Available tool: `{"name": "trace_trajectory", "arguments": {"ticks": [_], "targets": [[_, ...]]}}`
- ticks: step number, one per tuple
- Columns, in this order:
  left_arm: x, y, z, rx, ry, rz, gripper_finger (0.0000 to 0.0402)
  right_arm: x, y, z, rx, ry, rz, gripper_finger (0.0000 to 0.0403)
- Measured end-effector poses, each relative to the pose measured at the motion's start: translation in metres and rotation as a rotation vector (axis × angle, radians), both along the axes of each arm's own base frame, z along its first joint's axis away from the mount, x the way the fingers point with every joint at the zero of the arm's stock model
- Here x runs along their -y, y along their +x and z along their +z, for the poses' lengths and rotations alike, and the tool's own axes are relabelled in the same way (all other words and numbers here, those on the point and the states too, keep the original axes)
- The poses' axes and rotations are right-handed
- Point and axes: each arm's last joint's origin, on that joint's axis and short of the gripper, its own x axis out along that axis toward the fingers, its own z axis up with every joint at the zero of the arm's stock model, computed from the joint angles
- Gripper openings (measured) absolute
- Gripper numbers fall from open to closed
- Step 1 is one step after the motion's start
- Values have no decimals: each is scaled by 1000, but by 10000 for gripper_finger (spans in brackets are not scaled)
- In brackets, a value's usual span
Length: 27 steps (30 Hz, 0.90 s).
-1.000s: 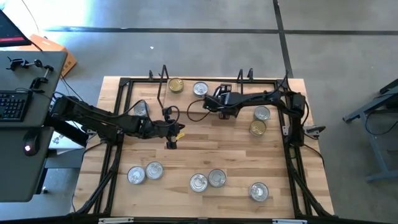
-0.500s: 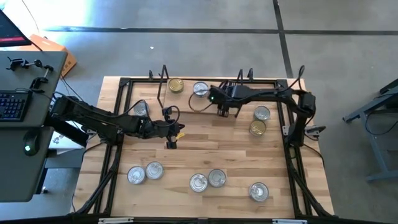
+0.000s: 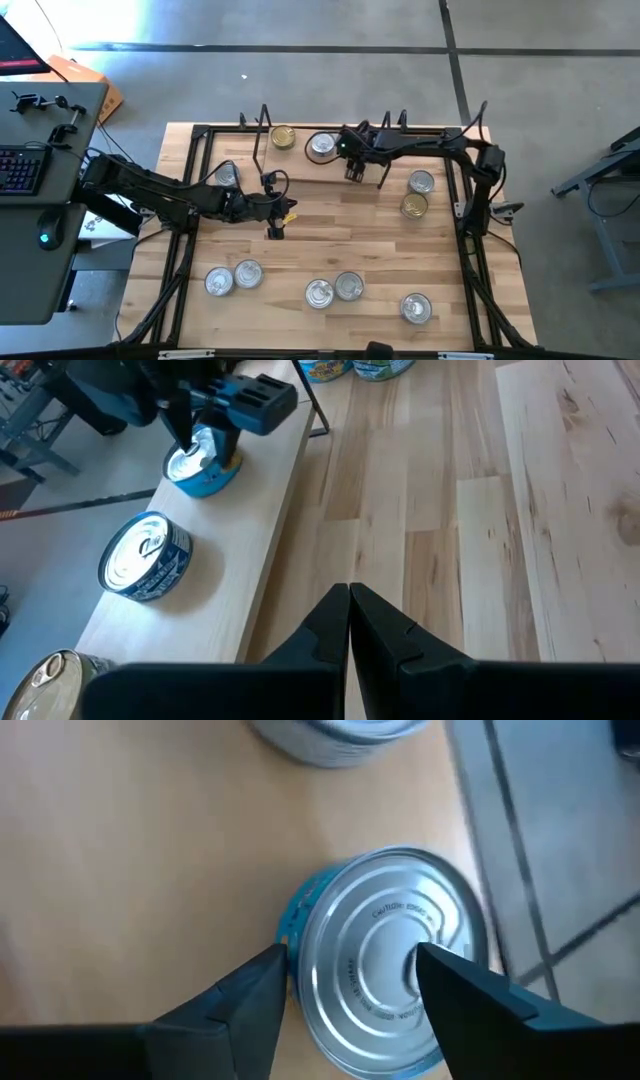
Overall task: Stack canned seafood by type on shelf
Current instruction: Adjust the shelf
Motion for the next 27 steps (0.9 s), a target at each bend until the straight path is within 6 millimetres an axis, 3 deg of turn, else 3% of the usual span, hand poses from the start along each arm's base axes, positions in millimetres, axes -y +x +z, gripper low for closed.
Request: {"name": "trace_trajectory", "arguments": {"ticks": [8, 12, 15, 21, 27], "targets": [[0, 0, 0, 1, -1, 1, 5, 6, 1, 5, 74, -16, -44, 206], [0, 0, 0, 1, -3, 2, 5, 6, 11, 15, 251, -14, -56, 206], [2, -1, -1, -4, -16, 6, 5, 0, 17, 8, 375, 30, -19, 206], [9, -10, -14, -51, 32, 14, 5, -42, 29, -12, 543, 126, 67, 206], [8, -19, -33, -34, 70, 64, 5, -113, 43, 5, 652, 160, 237, 206]]}}
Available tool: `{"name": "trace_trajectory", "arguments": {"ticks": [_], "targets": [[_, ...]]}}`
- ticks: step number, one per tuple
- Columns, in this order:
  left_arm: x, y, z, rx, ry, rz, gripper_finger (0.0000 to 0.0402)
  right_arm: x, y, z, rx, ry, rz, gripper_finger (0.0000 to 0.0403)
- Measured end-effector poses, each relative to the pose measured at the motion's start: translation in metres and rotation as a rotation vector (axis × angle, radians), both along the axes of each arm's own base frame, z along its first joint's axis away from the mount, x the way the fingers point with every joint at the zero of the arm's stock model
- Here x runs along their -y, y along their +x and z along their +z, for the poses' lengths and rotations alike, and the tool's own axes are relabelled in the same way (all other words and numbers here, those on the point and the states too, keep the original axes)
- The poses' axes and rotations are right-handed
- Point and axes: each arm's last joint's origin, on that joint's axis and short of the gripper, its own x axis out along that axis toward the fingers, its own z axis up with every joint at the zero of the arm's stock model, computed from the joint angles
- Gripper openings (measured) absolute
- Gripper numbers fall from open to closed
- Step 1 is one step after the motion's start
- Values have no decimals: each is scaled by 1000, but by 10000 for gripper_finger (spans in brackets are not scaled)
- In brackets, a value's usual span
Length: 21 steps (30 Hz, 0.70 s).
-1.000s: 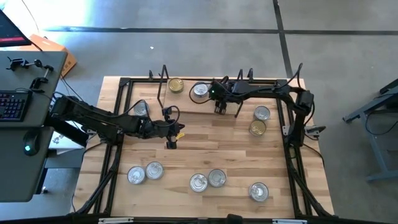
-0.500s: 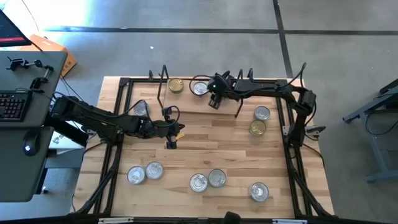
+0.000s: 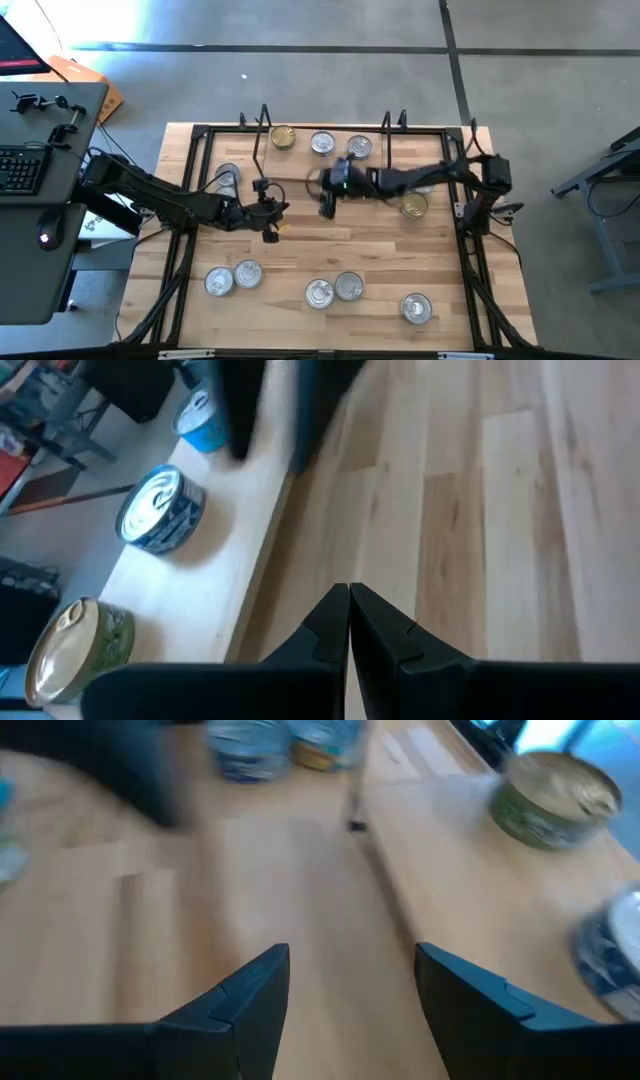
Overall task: Stack canned seafood by type on shelf
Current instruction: Adjust the shelf
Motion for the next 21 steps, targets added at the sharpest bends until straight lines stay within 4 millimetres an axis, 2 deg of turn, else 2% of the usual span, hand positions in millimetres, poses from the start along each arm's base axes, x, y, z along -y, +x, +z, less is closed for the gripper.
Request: {"name": "trace_trajectory", "arguments": {"ticks": [2, 5, 8, 10, 13, 16, 19, 21], "targets": [[0, -2, -3, -6, -7, 13, 5, -21, -6, 10, -29, -40, 5, 206], [1, -4, 0, 11, -19, 20, 5, -48, -27, 29, -109, -82, 20, 206], [3, -8, 9, 59, 11, 46, 5, -70, -58, 42, -233, -90, 88, 206], [4, -14, 18, 105, 46, 85, 5, -79, -82, 46, -286, -59, 97, 205], [3, -25, 32, 158, 71, 129, 5, -80, -119, 48, -279, 13, 46, 198], [1, -36, 42, 191, 60, 143, 5, -70, -151, 39, -236, 59, -63, 177], [-2, -45, 48, 191, 59, 148, 5, -55, -172, 28, -165, 86, -169, 146], [-5, -49, 49, 189, 56, 161, 5, -46, -179, 21, -106, 97, -204, 123]]}}
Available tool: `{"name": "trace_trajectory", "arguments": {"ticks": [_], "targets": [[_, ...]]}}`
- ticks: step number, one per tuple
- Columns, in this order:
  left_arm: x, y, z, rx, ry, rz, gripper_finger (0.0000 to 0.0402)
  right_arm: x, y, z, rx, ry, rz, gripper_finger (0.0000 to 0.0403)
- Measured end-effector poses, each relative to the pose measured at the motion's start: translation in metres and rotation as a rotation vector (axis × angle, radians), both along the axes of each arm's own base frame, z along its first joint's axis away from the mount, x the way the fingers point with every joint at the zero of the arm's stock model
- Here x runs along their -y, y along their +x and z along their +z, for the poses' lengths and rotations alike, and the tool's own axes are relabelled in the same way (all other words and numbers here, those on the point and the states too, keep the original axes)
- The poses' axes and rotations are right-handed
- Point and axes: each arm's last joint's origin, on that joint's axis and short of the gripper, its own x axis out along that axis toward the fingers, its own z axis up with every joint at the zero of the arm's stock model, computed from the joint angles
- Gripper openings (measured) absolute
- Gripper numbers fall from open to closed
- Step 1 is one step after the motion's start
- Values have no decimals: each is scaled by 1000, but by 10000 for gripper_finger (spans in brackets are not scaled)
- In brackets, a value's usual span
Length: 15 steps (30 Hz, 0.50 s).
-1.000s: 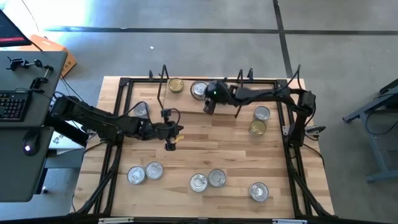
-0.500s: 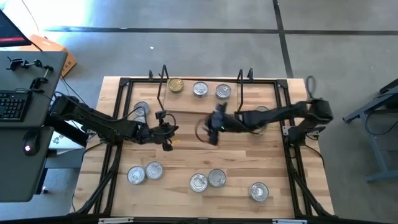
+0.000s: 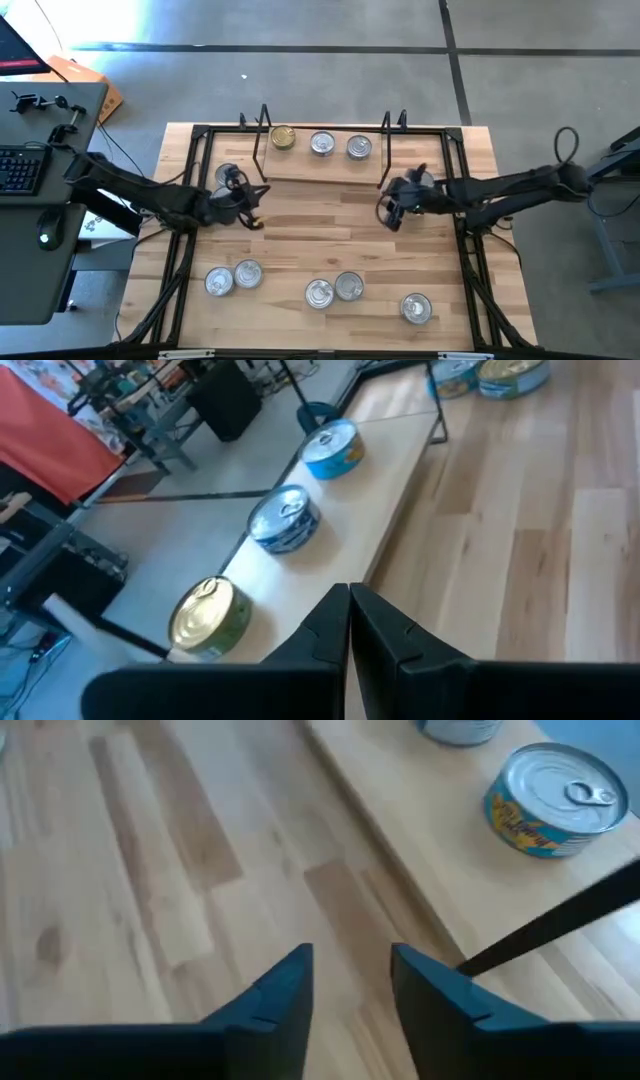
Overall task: Stack canned seafood by type on shelf
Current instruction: Adjust the shelf
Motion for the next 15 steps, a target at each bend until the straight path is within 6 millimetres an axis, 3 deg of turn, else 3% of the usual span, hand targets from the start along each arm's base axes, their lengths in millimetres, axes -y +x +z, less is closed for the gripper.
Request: {"name": "trace_trajectory", "arguments": {"ticks": [7, 15], "targets": [[-7, -6, -2, -40, 4, 38, 5, 32, -9, -19, 59, -21, -135, 57], [-7, -6, -2, -26, -12, 48, 5, 59, -13, -19, 73, -66, -208, 22]]}}
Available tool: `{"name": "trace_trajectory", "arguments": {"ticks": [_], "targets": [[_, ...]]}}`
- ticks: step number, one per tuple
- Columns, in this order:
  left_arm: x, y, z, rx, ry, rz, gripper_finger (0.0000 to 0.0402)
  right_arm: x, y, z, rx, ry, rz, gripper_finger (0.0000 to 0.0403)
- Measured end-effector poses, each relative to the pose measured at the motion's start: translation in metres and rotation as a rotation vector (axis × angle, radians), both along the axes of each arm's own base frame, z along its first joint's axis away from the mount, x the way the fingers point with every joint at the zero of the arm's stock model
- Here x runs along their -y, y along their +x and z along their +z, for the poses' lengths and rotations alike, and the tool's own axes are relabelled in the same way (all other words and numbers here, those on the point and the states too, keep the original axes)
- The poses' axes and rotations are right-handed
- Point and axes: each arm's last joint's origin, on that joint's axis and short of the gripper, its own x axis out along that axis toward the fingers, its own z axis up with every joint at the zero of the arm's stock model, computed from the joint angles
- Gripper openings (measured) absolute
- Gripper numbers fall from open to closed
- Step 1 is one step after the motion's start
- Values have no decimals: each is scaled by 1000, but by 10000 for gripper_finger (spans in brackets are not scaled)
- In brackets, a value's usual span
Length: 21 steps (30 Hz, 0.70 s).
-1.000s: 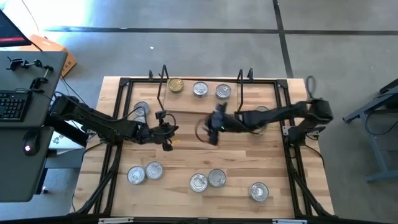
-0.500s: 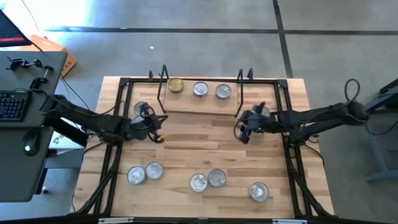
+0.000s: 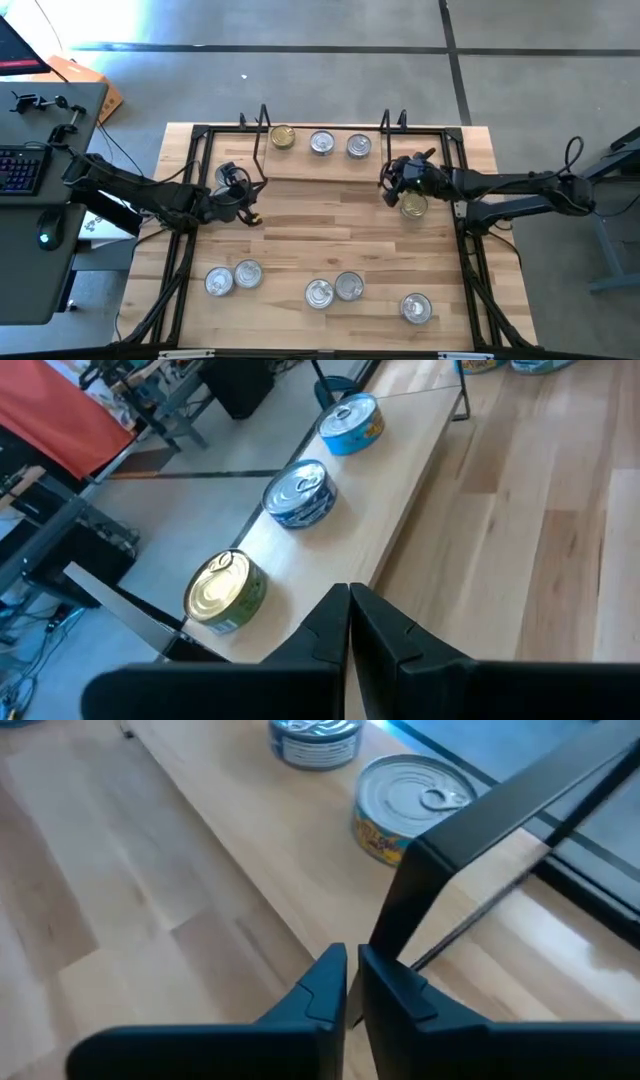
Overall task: Stack canned seafood by type on shelf
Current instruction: Adjust the shelf, then put the green tuna can on the shelf
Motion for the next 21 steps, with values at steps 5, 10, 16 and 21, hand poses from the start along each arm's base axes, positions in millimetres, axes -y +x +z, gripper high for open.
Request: {"name": "trace_trajectory", "arguments": {"ticks": [5, 10, 16, 21], "targets": [[0, 0, 0, 0, 0, 0, 5, 9, -3, 0, -6, -14, -34, 18], [1, 0, 0, 16, -17, 6, 5, 7, 0, 3, 18, -37, -3, 18], [6, -1, 0, 16, -17, -22, 5, -16, 11, 15, 153, -40, 142, 18], [12, -2, 0, 16, -22, -58, 5, -49, 19, 20, 209, -37, 327, 18]]}}
